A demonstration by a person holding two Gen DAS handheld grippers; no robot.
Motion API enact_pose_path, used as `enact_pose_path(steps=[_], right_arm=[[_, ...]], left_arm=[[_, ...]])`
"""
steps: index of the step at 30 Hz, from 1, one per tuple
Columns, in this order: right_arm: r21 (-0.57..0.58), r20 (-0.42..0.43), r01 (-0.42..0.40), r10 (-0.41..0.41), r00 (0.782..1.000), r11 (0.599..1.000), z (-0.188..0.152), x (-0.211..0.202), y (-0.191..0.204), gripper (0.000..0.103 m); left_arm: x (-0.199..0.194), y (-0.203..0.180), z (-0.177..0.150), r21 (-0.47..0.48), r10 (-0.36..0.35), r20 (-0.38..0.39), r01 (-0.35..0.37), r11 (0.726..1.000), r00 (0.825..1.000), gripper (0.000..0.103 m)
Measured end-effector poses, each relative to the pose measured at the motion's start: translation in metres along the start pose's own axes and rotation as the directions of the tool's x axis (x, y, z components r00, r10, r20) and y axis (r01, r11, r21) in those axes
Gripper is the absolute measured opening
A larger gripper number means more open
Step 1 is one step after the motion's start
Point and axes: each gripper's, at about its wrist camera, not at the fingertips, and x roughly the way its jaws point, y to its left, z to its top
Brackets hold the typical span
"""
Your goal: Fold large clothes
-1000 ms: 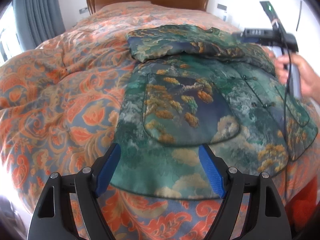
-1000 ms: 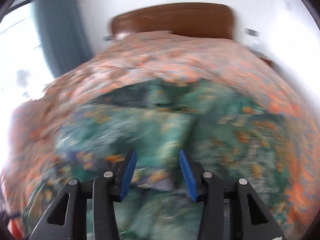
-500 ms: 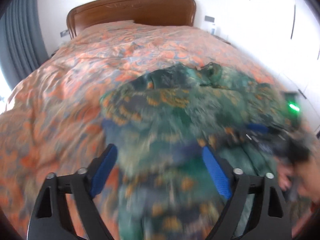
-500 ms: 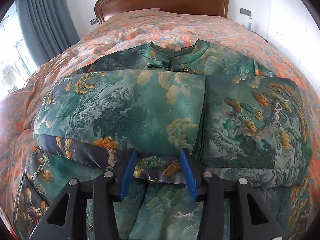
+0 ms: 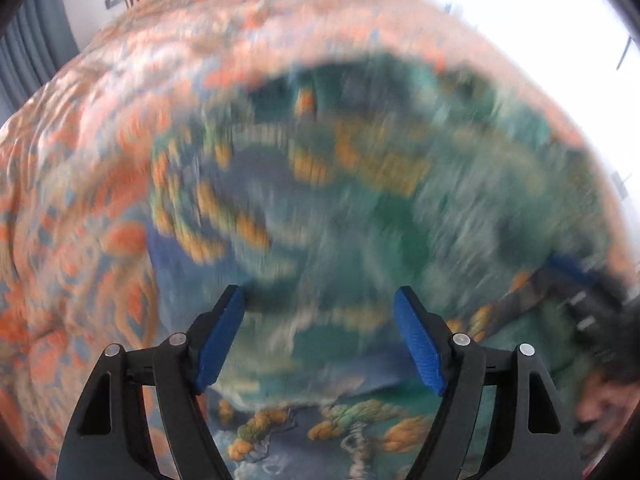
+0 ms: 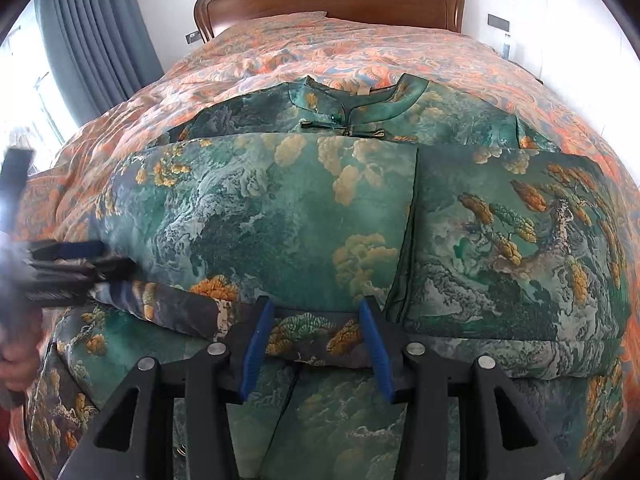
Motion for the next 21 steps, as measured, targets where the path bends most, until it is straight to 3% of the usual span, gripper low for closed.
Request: enact_pose_path(steps=[2, 4, 10, 13, 17, 21], right_arm=[[0.010, 0.002, -0.012, 0.012, 1.000, 1.000, 0.000, -0.001, -0.002, 0.046], [0.015, 0.004, -0.018, 0.018, 1.000, 1.000, 0.000, -0.001, -0.003, 0.046], [0.006, 0.013, -0.027, 0.027, 1.000, 1.000, -0.002, 0.001, -0.004, 0.046], [0.013, 0.015, -0.048, 0.048, 0.999, 0.999, -0.002, 0.003, -0.008, 0.046], [0.021, 0.013, -0.059, 0.059, 0.998, 0.998, -0.003, 0.005, -0.011, 0.046], [0.022, 0.027, -0.057, 0.057, 0.998, 0.998, -0.004, -0.001, -0.010, 0.046]], left_arm=[[-0.008, 0.006, 0.020, -0.045, -0.037, 0.037, 0.039, 0.998, 0.999, 0.081], [0.005, 0.010, 0.041, -0.079, -0.032, 0.023, 0.034, 0.996, 0.999, 0.081], [0.081, 0.037, 0.064, -0.236, 0.046, -0.066, -0.061, 0.970, 0.997, 0.084], [0.097, 0.035, 0.056, -0.217, 0.084, -0.076, -0.099, 0.971, 0.993, 0.089], [0.084, 0.024, 0.050, -0.160, 0.122, -0.033, -0.126, 0.979, 0.992, 0.089], [0.032, 0.024, 0.032, -0.136, 0.076, 0.039, -0.070, 0.988, 0.996, 0.089]])
